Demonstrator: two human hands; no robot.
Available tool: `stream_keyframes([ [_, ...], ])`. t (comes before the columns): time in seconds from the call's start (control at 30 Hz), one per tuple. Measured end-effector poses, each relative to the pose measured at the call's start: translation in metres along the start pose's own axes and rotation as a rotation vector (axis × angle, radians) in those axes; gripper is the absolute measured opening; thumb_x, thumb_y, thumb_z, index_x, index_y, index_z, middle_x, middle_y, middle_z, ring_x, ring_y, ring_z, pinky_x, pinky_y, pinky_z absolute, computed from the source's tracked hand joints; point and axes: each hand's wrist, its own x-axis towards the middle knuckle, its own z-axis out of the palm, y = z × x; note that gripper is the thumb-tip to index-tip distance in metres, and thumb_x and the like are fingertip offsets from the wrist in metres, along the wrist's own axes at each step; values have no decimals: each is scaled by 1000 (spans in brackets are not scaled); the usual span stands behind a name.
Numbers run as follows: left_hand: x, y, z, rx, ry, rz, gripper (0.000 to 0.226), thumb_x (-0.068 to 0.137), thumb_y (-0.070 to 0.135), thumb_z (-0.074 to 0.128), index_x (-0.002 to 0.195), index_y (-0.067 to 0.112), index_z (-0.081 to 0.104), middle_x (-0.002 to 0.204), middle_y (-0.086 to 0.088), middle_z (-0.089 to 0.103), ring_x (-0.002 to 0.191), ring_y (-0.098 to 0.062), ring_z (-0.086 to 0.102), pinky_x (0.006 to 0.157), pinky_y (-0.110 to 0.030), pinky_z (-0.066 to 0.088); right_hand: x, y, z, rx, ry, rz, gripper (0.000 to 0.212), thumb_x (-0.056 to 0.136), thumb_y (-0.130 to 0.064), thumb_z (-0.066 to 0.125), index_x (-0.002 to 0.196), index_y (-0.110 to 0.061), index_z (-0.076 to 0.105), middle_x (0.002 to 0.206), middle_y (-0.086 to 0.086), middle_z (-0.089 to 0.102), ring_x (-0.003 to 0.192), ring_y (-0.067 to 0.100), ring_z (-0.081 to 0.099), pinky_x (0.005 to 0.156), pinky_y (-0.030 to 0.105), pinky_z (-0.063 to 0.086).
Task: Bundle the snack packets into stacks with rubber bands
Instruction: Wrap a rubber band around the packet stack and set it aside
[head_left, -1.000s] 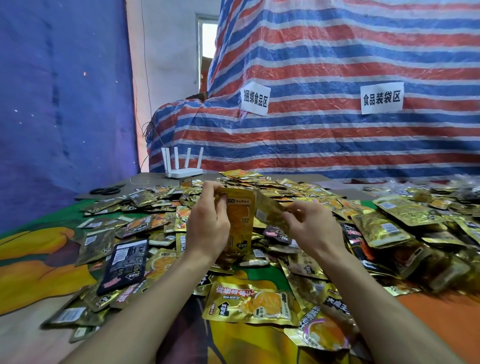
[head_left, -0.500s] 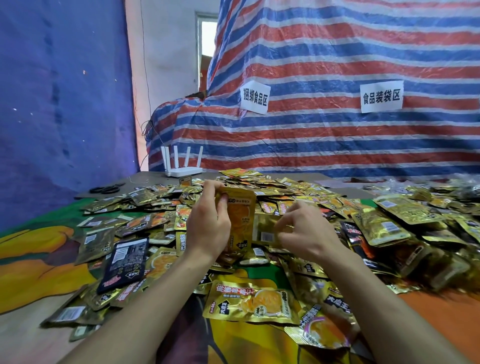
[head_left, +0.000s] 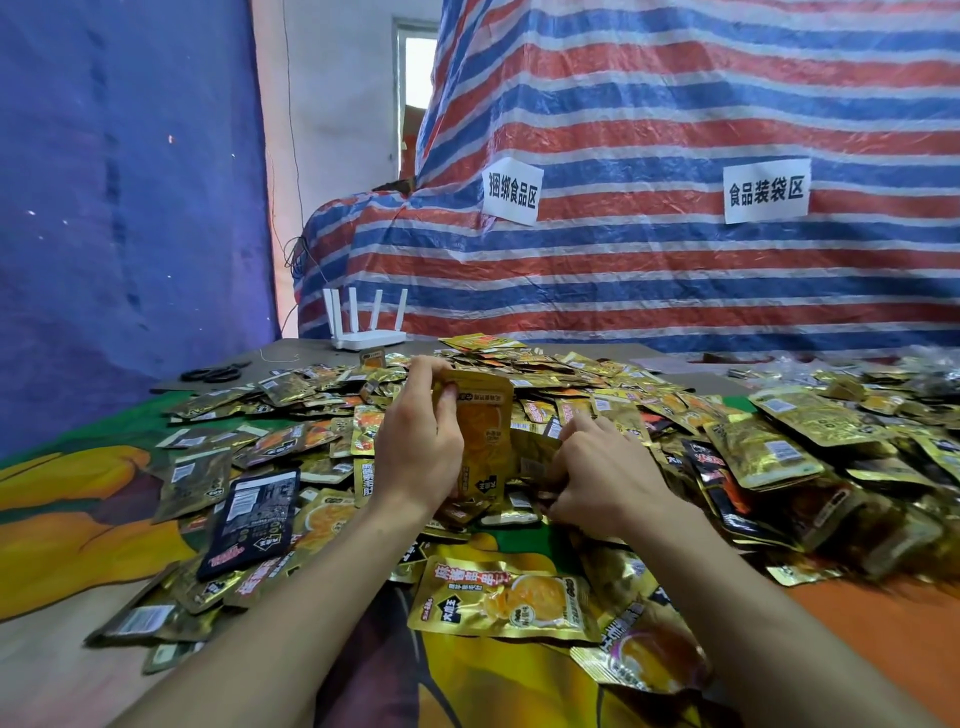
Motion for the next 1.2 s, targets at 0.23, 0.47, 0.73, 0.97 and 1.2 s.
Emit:
stream_keyframes([
  [0.23, -1, 1, 1, 2, 30, 41, 9, 103, 10, 49, 109, 16, 53, 82, 5, 59, 75, -22, 62, 63, -53, 56, 2, 8, 6, 142, 252, 171, 21, 93, -23, 58, 96, -21, 78, 97, -2, 67, 103, 22, 55, 99, 44, 40],
  [0.47, 0, 8, 1, -134, 28, 49, 12, 103, 5, 45, 108, 15, 50, 93, -3, 60, 86, -21, 63, 69, -39, 60, 9, 16, 5, 587, 696, 195, 10, 101, -19, 52, 101, -13, 60, 100, 6, 61, 82, 20, 55, 71, 44, 53],
  [0.73, -3, 12, 10, -430, -69, -65, 20, 105, 3, 41, 105, 20, 51, 96, 1, 59, 78, 5, 61, 59, -12, 51, 8, 16, 4, 1230, 756, 131, 35, 101, -15, 58, 132, -24, 45, 92, -10, 68, 75, 14, 74, 61, 28, 61],
  [0.97, -11, 14, 18, -343, -294, -111, 17, 106, 16, 41, 97, 27, 51, 89, -2, 62, 76, -9, 65, 60, -25, 57, 7, -3, 10, 1336, 580, 17, 3, 95, -26, 67, 95, -24, 67, 84, -6, 74, 79, 14, 74, 57, 29, 61],
  [1.2, -12, 14, 23, -191, -116, -161, 11, 106, 14, 42, 100, 16, 52, 83, 2, 59, 67, 5, 57, 57, -20, 49, 6, -22, 17, 1396, 269, 68, 39, 107, -46, 30, 110, -20, 59, 102, 6, 68, 92, 19, 68, 73, 33, 56],
])
